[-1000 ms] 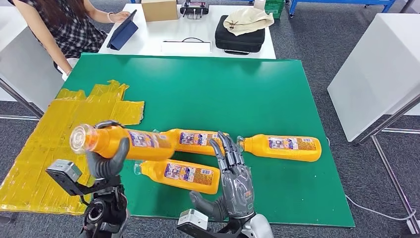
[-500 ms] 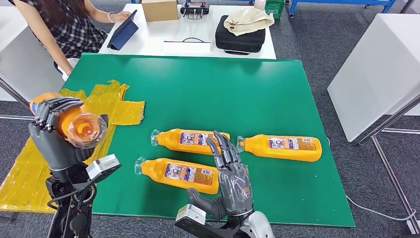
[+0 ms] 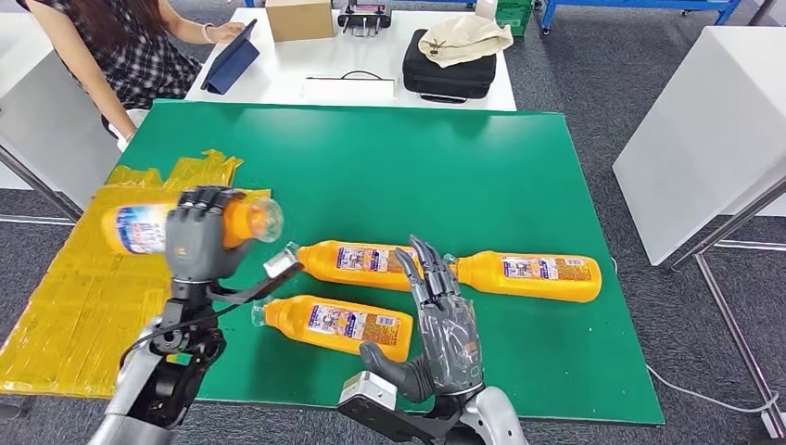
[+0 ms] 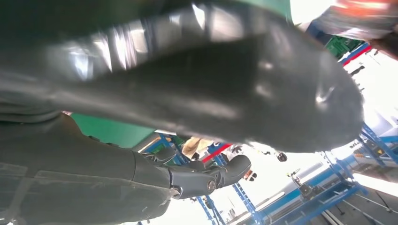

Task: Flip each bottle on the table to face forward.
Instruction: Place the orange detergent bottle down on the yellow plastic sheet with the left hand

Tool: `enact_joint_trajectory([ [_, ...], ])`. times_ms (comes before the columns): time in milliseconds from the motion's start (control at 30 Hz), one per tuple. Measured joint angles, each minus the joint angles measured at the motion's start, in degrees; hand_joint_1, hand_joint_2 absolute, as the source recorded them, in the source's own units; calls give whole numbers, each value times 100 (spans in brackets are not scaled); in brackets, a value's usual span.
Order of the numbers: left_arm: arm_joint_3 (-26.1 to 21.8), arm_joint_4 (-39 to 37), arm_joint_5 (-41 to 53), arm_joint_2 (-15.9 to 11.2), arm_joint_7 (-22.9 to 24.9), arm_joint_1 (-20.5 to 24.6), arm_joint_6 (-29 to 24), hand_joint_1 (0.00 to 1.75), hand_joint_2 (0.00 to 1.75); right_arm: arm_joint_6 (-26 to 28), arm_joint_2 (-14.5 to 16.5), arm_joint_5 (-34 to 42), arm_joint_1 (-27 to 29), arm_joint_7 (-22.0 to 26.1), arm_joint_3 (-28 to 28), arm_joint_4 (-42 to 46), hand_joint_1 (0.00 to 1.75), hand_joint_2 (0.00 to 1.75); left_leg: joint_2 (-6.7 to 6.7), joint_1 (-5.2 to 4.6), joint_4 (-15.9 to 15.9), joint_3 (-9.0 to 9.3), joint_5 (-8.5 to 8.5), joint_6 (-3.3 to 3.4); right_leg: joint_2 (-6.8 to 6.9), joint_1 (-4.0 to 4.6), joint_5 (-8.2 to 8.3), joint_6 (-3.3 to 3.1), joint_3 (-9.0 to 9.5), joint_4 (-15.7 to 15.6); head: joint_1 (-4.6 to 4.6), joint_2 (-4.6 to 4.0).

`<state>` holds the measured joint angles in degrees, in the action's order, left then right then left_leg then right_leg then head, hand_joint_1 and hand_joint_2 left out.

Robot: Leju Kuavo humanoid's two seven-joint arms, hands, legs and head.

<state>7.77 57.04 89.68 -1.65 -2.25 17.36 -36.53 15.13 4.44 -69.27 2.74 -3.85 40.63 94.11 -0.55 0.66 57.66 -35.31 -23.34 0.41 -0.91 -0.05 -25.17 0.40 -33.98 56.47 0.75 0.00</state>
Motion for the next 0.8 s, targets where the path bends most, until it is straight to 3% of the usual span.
enact_joint_trajectory([
  [100,862,-1199,16,-212,299,299,268,175,175,-70,9,21,-2,43,-2,-3,0,0,7,-1,0,0,1,-1,-12,0,2,-1,-1,3,-3,0],
  [233,1483,-2189,-6,-352,391,528,477,175,175,-110,23,25,-2,52,-3,-6,0,0,12,-1,0,-4,-1,-2,-17,-1,0,1,-7,2,0,0],
  [533,1617,-3159,-25,-484,780,1229,857,175,175,-169,24,18,20,22,-26,-49,0,0,-1,3,-6,3,-3,-9,-4,4,1,-4,3,3,-1,0],
  [800,1602,-3368,-16,-632,1321,1354,634,175,175,-184,22,20,42,22,-35,-149,0,0,-1,6,-5,4,6,-14,-4,7,9,-16,2,5,-1,0],
])
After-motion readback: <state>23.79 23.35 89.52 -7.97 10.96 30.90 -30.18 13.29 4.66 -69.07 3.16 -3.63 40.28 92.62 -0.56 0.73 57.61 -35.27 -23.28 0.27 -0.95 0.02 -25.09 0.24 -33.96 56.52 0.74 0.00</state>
